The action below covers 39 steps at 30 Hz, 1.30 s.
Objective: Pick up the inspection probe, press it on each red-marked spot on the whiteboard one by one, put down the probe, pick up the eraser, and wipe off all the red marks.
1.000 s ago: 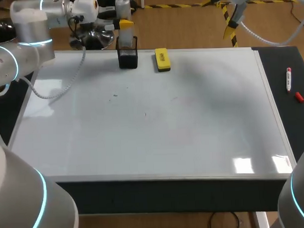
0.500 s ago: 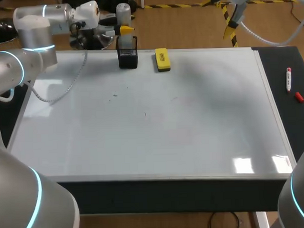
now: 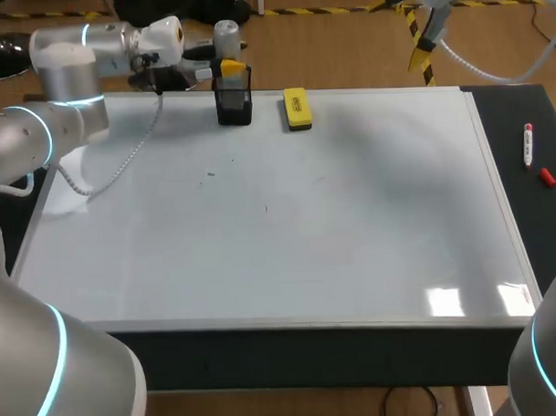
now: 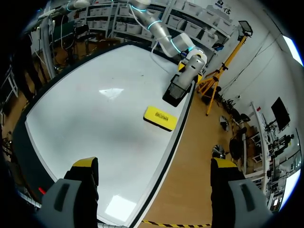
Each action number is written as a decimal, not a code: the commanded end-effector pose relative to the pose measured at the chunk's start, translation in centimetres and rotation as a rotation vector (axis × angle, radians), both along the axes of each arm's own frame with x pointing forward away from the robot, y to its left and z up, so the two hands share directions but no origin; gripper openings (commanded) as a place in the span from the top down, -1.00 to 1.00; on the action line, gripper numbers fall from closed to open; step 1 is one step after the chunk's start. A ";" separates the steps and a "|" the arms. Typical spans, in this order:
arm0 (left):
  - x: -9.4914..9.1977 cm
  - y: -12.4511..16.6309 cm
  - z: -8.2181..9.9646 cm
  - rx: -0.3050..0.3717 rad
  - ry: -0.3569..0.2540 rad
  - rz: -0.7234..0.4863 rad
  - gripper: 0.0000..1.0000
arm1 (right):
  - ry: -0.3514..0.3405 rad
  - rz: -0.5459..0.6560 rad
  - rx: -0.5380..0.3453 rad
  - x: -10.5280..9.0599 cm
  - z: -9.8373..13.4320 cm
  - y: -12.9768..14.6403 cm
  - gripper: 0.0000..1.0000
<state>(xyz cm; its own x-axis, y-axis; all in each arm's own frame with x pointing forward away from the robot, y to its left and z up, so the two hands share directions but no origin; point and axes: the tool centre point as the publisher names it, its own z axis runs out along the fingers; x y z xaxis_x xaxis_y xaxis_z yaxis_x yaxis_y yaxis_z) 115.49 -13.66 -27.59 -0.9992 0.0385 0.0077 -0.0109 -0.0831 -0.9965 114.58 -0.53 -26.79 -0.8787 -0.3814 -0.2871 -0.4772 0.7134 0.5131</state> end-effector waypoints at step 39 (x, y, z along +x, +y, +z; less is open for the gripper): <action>0.1 1.6 1.3 0.035 -0.044 0.052 -1.00 | 0.001 0.002 -0.005 0.1 0.1 0.0 -1.00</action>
<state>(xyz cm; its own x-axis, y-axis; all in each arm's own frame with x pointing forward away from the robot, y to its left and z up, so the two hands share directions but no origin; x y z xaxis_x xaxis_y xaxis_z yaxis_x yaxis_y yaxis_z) 116.68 -12.63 -27.31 -0.9996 0.0137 -0.0261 0.0249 -0.0778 -0.9967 114.58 -0.52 -26.79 -0.8786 -0.3815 -0.2872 -0.4774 0.7133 0.5130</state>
